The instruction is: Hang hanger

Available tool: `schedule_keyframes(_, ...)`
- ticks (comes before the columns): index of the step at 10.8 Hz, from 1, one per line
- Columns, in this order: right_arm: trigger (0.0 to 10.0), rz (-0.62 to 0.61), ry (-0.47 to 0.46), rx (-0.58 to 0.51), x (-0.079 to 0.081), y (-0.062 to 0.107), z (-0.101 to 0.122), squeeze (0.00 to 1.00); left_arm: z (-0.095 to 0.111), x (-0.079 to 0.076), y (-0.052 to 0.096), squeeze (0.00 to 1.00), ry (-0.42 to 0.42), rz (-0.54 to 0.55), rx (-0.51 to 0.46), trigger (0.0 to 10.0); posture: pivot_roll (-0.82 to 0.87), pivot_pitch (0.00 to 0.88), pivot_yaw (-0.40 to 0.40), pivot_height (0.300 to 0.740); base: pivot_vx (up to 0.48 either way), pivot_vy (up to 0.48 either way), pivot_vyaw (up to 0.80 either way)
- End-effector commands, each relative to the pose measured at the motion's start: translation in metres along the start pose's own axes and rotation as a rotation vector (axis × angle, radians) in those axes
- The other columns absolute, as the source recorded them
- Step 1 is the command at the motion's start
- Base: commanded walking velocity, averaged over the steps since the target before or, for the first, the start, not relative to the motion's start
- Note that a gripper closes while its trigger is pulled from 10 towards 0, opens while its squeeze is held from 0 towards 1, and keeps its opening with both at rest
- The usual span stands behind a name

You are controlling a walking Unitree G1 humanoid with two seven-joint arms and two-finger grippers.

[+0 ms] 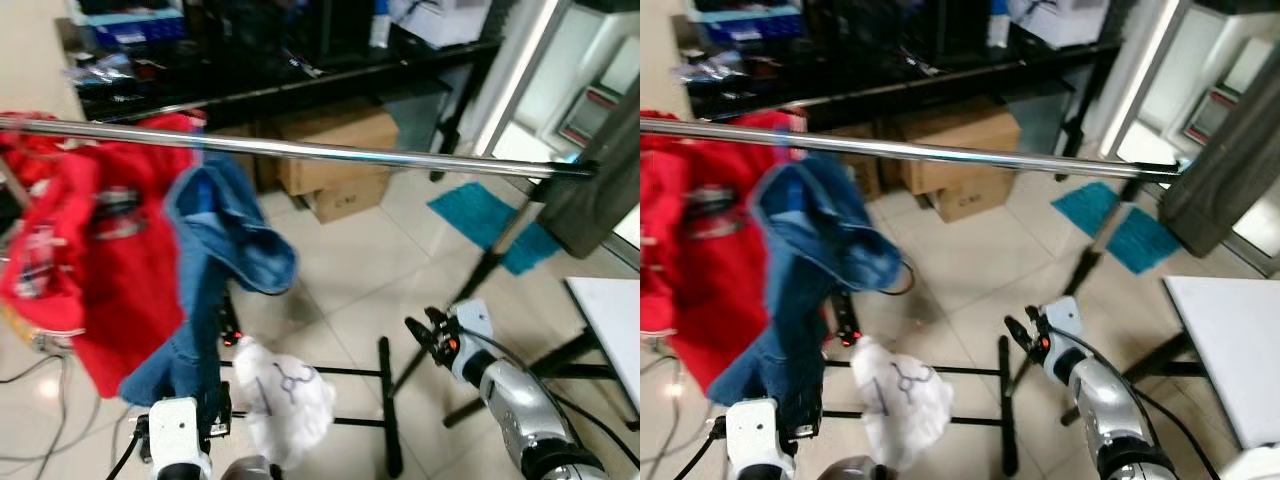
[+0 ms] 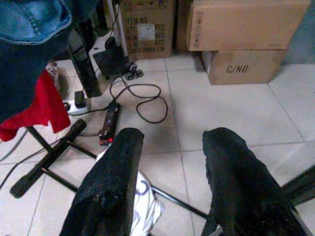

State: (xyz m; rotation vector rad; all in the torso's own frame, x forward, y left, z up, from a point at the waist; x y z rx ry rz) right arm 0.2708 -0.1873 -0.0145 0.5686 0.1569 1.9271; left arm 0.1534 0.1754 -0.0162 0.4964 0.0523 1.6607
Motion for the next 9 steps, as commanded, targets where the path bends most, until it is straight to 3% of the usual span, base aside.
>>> schedule_keyframes(1,10.0,-0.003,0.001,-0.008,-0.0011,0.0004,0.0007,0.0,0.0002,-0.0018,-0.0004,0.0,-0.01,-0.01,-0.009,10.0,0.17,0.044,-0.03,0.74,0.0,0.334,0.0)
schedule_keyframes(9,10.0,0.004,0.007,-0.011,-0.0018,-0.002,0.003,0.0,0.0007,-0.0028,-0.0052,0.0,-0.019,-0.004,-0.024,10.0,0.17,0.033,-0.034,0.74,0.0,0.367,0.0)
Point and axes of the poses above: a point about 5 cm out from each wrist's last joint towards the gripper, its own y axis pointing back from the gripper into the wrist, its own z axis along the axis of the wrist's last joint, x = y × z, the point moved 2 cm from there along -y, pointing out of the wrist towards the gripper, and after that the axes turned 14 degrees about -y, right-handed, at the moved point
